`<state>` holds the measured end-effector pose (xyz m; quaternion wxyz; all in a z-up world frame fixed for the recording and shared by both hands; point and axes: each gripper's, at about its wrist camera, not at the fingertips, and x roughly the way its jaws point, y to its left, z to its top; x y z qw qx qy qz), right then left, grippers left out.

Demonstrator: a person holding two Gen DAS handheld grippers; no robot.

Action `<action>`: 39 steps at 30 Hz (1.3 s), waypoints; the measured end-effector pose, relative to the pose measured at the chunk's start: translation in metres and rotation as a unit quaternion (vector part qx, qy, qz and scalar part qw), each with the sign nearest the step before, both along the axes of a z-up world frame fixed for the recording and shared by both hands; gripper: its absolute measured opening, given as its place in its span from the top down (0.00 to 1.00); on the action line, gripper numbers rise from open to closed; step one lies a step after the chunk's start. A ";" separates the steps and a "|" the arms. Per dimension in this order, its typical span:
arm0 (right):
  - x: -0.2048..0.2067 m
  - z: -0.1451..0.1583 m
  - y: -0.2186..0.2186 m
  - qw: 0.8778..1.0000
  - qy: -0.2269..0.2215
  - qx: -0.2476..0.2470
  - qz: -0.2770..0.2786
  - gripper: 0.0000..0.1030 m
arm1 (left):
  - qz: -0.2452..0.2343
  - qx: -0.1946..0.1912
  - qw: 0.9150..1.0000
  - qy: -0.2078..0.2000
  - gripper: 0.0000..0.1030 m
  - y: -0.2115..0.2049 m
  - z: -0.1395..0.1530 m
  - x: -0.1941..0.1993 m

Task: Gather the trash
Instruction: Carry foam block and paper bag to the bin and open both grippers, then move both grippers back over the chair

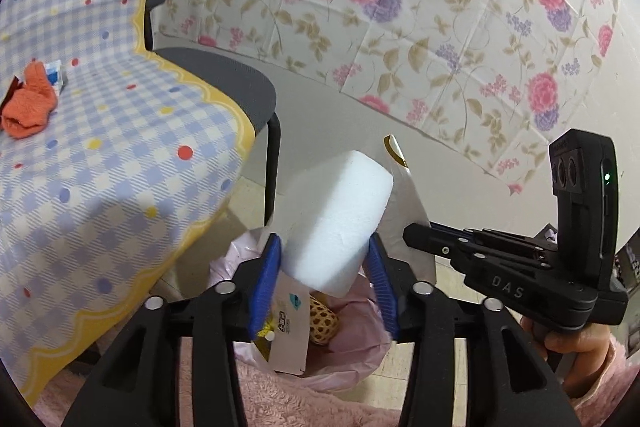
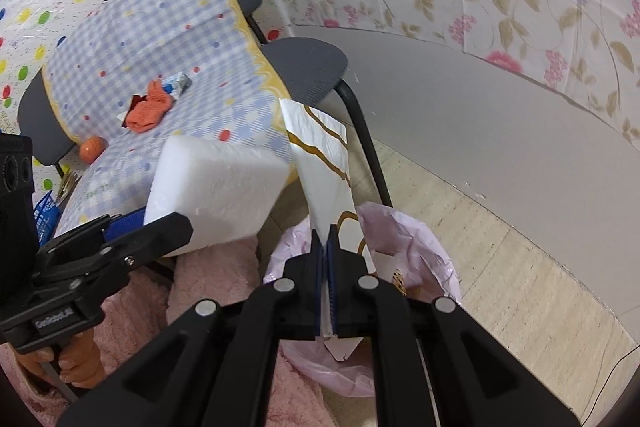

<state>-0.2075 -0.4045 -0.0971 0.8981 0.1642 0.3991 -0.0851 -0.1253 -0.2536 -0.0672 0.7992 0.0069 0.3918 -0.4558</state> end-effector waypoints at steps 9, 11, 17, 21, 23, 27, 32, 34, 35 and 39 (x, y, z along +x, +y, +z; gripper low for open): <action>0.007 -0.025 -0.010 1.000 0.026 0.015 -0.011 0.63 | 0.040 0.006 0.999 -0.001 0.39 0.019 0.002 0.006; 0.004 -0.016 -0.009 1.000 0.013 0.006 -0.010 0.63 | 0.052 0.005 0.999 -0.008 0.39 0.026 0.004 0.007; 0.008 0.009 -0.003 1.000 -0.018 -0.011 0.000 0.63 | 0.072 0.003 0.997 -0.022 0.39 0.043 0.010 0.008; 0.016 0.017 0.009 0.999 -0.027 -0.016 0.016 0.63 | 0.084 0.003 0.996 -0.028 0.39 0.054 0.013 0.010; 0.021 0.018 0.016 0.999 -0.029 -0.015 0.029 0.63 | 0.096 0.007 0.995 -0.033 0.39 0.061 0.014 0.012; 0.035 0.019 0.033 0.998 -0.028 -0.015 0.053 0.63 | 0.125 0.009 0.991 -0.043 0.39 0.081 0.017 0.019; 0.055 0.022 0.054 0.996 -0.027 -0.019 0.084 0.63 | 0.163 0.007 0.986 -0.047 0.39 0.107 0.017 0.029; 0.067 0.026 0.065 0.994 -0.030 -0.026 0.099 0.63 | 0.181 0.010 0.982 -0.050 0.39 0.120 0.017 0.035; 0.072 0.028 0.069 0.994 -0.031 -0.028 0.104 0.63 | 0.188 0.012 0.981 -0.051 0.39 0.124 0.017 0.037; 0.098 0.037 0.091 0.989 -0.040 -0.040 0.135 0.60 | 0.228 0.020 0.971 -0.063 0.39 0.151 0.022 0.051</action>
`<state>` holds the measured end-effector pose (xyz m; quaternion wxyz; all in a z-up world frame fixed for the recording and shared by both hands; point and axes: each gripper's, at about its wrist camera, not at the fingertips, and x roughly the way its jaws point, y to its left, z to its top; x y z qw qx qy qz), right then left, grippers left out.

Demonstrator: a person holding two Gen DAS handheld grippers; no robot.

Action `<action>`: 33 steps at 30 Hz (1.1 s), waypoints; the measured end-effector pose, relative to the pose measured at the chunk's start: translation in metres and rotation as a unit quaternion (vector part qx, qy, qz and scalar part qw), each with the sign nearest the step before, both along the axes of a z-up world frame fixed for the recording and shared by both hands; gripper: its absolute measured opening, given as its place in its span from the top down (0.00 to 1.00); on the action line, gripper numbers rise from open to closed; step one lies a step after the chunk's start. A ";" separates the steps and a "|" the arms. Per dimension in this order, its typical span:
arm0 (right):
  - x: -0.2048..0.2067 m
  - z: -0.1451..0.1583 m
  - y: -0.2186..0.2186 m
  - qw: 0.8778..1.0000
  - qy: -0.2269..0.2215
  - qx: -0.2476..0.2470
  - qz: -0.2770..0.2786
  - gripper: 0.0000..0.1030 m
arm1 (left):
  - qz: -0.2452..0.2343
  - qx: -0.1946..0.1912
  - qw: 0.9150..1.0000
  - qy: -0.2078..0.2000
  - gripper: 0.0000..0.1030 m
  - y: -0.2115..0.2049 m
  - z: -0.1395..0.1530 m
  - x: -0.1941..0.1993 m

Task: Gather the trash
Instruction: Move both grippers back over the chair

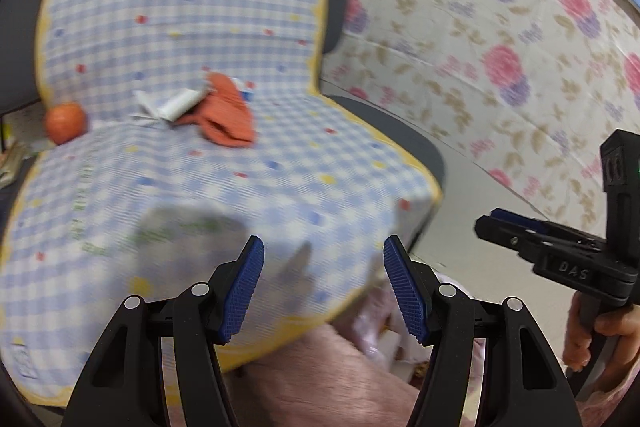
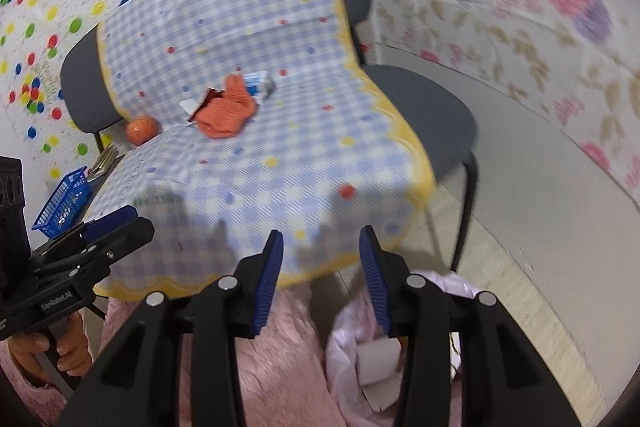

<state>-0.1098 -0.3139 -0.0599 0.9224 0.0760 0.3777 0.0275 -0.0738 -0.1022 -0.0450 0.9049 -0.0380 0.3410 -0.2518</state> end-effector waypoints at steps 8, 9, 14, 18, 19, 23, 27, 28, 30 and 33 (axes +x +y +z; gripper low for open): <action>0.059 0.014 0.043 0.999 -0.017 -0.014 0.050 0.52 | 0.098 0.010 0.995 -0.010 0.36 0.066 0.012 0.036; 0.066 0.015 0.048 0.998 -0.019 -0.016 0.054 0.49 | 0.106 0.012 0.994 -0.011 0.33 0.072 0.013 0.038; 0.106 0.024 0.080 0.996 -0.028 -0.023 0.084 0.46 | 0.153 0.026 0.988 -0.019 0.24 0.101 0.019 0.060; 0.140 0.029 0.104 0.994 -0.034 -0.018 0.104 0.46 | 0.173 0.040 0.984 -0.014 0.24 0.118 0.020 0.079; 0.150 0.029 0.110 0.993 -0.037 -0.016 0.108 0.46 | 0.177 0.042 0.983 -0.013 0.24 0.121 0.020 0.084; 0.189 0.024 0.129 0.992 -0.033 -0.006 0.119 0.59 | 0.198 0.048 0.979 -0.002 0.24 0.137 0.017 0.108; 0.233 0.009 0.143 0.993 -0.013 0.008 0.117 0.69 | 0.214 0.047 0.976 0.010 0.24 0.151 0.014 0.128; 0.246 0.004 0.146 0.993 -0.006 0.012 0.114 0.69 | 0.217 0.047 0.975 0.013 0.24 0.154 0.013 0.134; 0.264 -0.005 0.148 0.994 0.007 0.021 0.108 0.69 | 0.218 0.047 0.975 0.018 0.24 0.158 0.011 0.142; 0.290 -0.019 0.152 0.994 0.032 0.039 0.095 0.69 | 0.218 0.047 0.975 0.025 0.24 0.160 0.007 0.151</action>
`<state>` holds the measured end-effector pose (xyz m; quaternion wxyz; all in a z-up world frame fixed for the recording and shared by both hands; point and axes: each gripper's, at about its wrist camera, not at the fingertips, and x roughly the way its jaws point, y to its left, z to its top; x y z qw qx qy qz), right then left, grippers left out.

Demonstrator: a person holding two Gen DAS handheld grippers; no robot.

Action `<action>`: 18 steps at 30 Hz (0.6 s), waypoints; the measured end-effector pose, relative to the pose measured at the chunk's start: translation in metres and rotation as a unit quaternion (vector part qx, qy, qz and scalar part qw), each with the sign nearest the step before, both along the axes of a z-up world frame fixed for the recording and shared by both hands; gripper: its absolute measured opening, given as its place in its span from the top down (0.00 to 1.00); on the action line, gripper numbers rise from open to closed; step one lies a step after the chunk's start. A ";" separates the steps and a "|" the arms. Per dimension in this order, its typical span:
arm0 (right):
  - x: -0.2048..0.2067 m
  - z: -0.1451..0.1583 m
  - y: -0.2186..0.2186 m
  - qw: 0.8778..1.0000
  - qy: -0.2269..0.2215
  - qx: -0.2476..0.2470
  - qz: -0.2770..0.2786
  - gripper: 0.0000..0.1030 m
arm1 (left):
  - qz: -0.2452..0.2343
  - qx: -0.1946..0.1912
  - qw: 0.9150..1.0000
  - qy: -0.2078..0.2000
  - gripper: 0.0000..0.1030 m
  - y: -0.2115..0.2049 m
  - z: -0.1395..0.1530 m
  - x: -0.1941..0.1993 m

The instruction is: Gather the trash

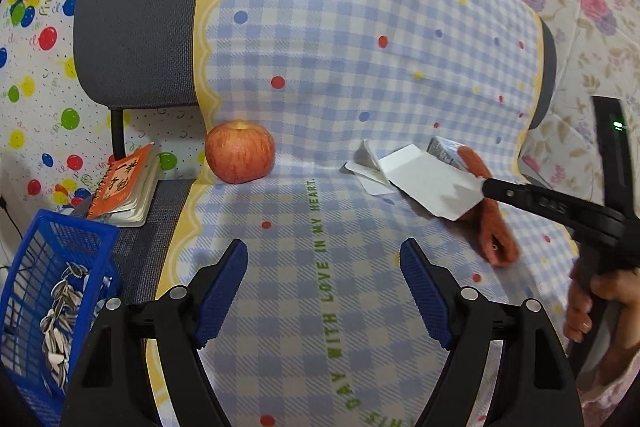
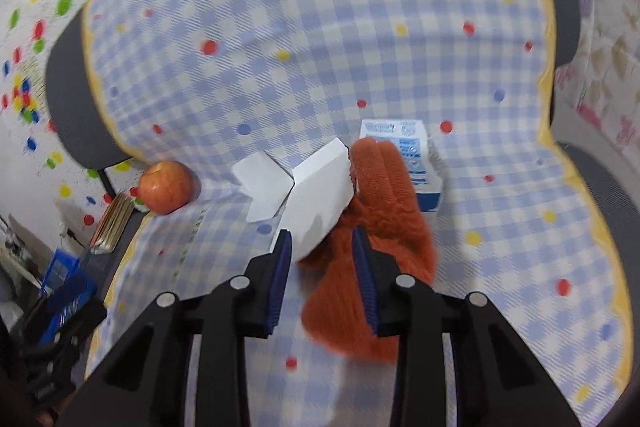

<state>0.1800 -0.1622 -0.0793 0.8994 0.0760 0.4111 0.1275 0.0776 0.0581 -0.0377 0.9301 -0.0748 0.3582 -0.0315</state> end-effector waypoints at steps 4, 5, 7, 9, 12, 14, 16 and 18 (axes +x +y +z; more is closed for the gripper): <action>0.023 -0.015 0.002 0.999 0.031 0.021 -0.017 0.70 | -0.004 -0.002 1.000 0.008 0.24 -0.001 -0.006 0.006; 0.029 -0.018 0.003 0.998 0.044 0.026 -0.024 0.76 | -0.005 -0.001 1.000 0.010 0.24 -0.001 -0.007 0.006; 0.031 -0.018 0.004 0.998 0.048 0.037 -0.027 0.91 | -0.007 0.001 1.000 0.013 0.24 -0.002 -0.009 0.007; 0.025 -0.010 0.003 0.998 0.028 0.050 -0.027 0.97 | -0.008 0.003 1.000 0.013 0.24 -0.003 -0.009 0.006; 0.002 0.018 0.002 0.998 -0.036 0.038 -0.019 0.98 | -0.010 0.007 1.000 0.014 0.24 -0.004 -0.007 0.006; -0.015 0.039 -0.001 0.996 -0.084 0.015 -0.021 0.98 | -0.012 0.009 1.000 0.013 0.24 -0.006 -0.006 0.008; -0.035 0.055 -0.008 0.991 -0.127 -0.018 -0.028 0.98 | -0.017 0.010 1.000 0.012 0.24 -0.011 -0.004 0.012; -0.046 0.064 -0.018 0.988 -0.148 -0.032 -0.038 0.98 | -0.025 0.012 1.000 0.011 0.24 -0.019 -0.004 0.018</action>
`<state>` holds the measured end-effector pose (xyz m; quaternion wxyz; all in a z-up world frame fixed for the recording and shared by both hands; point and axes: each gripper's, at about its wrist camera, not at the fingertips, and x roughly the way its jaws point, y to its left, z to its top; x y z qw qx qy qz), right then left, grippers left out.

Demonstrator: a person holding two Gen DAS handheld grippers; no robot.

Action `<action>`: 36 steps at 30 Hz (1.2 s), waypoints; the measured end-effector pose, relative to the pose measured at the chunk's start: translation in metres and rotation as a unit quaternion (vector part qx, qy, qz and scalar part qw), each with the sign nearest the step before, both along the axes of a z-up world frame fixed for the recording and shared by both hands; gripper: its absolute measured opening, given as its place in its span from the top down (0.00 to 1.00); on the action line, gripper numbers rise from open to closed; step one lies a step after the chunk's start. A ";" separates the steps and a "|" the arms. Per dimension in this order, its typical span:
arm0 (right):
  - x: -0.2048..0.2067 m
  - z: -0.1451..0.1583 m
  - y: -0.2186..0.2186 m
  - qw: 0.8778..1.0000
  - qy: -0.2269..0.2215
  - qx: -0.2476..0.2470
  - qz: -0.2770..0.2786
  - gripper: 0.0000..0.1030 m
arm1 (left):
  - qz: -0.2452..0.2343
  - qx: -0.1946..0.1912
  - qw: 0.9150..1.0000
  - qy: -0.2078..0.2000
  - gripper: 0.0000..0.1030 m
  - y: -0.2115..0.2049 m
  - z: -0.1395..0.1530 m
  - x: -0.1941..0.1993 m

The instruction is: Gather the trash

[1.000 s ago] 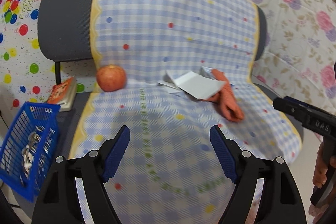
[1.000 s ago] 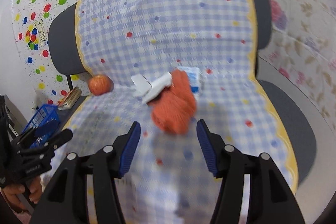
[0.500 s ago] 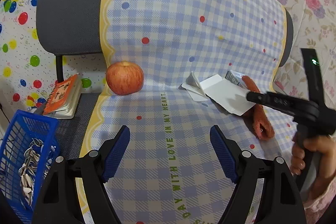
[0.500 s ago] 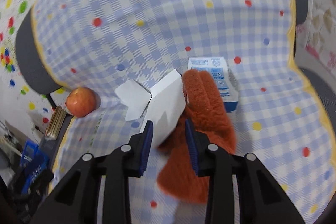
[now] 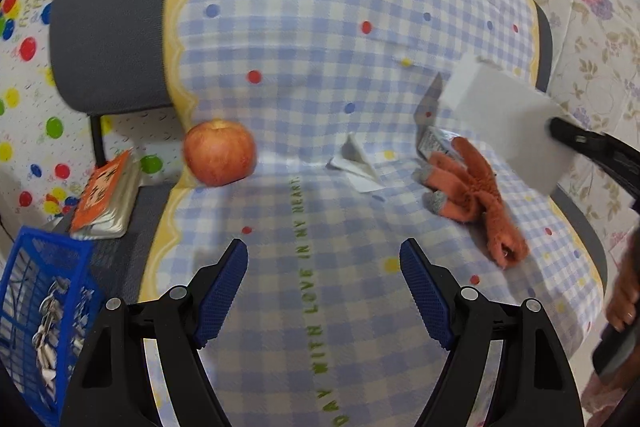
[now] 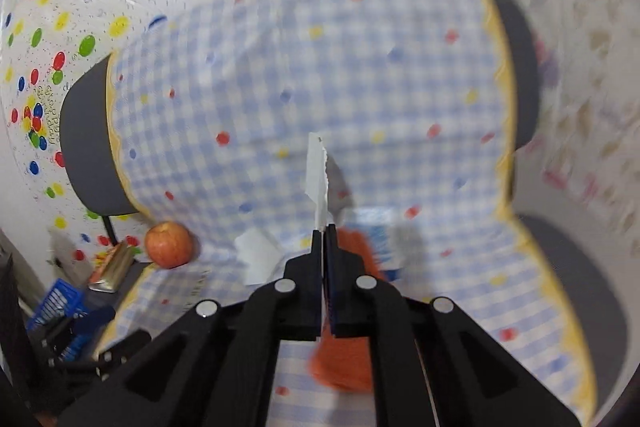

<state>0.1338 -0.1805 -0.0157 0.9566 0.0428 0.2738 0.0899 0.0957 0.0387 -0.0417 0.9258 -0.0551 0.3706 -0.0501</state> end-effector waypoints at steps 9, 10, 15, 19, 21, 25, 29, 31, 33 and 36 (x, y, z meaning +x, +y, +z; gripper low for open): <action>-0.003 -0.004 -0.056 0.999 -0.004 -0.005 -0.045 0.98 | -0.035 -0.014 0.999 0.011 0.42 -0.037 -0.008 0.060; -0.001 -0.006 -0.059 0.999 -0.003 -0.002 -0.045 0.98 | -0.035 -0.014 0.999 0.013 0.49 -0.040 -0.010 0.068; 0.001 -0.011 -0.063 0.999 -0.004 0.002 -0.039 0.98 | -0.033 -0.016 0.999 0.041 0.57 -0.047 -0.026 0.113; 0.002 -0.014 -0.063 0.999 -0.005 0.002 -0.037 0.98 | -0.028 -0.032 0.996 0.073 0.61 -0.047 -0.040 0.145; 0.002 -0.017 -0.064 0.999 0.000 0.004 -0.034 0.98 | -0.024 -0.040 0.995 0.091 0.66 -0.048 -0.047 0.158; -0.002 -0.022 -0.065 0.999 0.011 0.008 -0.031 0.98 | -0.031 -0.061 0.992 0.108 0.98 -0.049 -0.051 0.163; -0.016 -0.019 -0.066 0.999 0.013 0.014 -0.028 0.98 | -0.061 -0.063 0.994 0.062 1.00 -0.055 -0.027 0.118; -0.027 -0.016 -0.065 1.000 0.012 0.016 -0.023 0.98 | -0.077 -0.063 0.994 0.036 1.00 -0.058 -0.013 0.087; -0.039 -0.014 -0.063 1.000 0.013 0.016 -0.019 0.98 | -0.090 -0.063 0.994 0.011 1.00 -0.061 -0.001 0.048; -0.059 -0.012 -0.062 1.000 0.017 0.015 -0.013 0.98 | -0.105 -0.062 0.992 -0.012 1.00 -0.068 0.009 0.004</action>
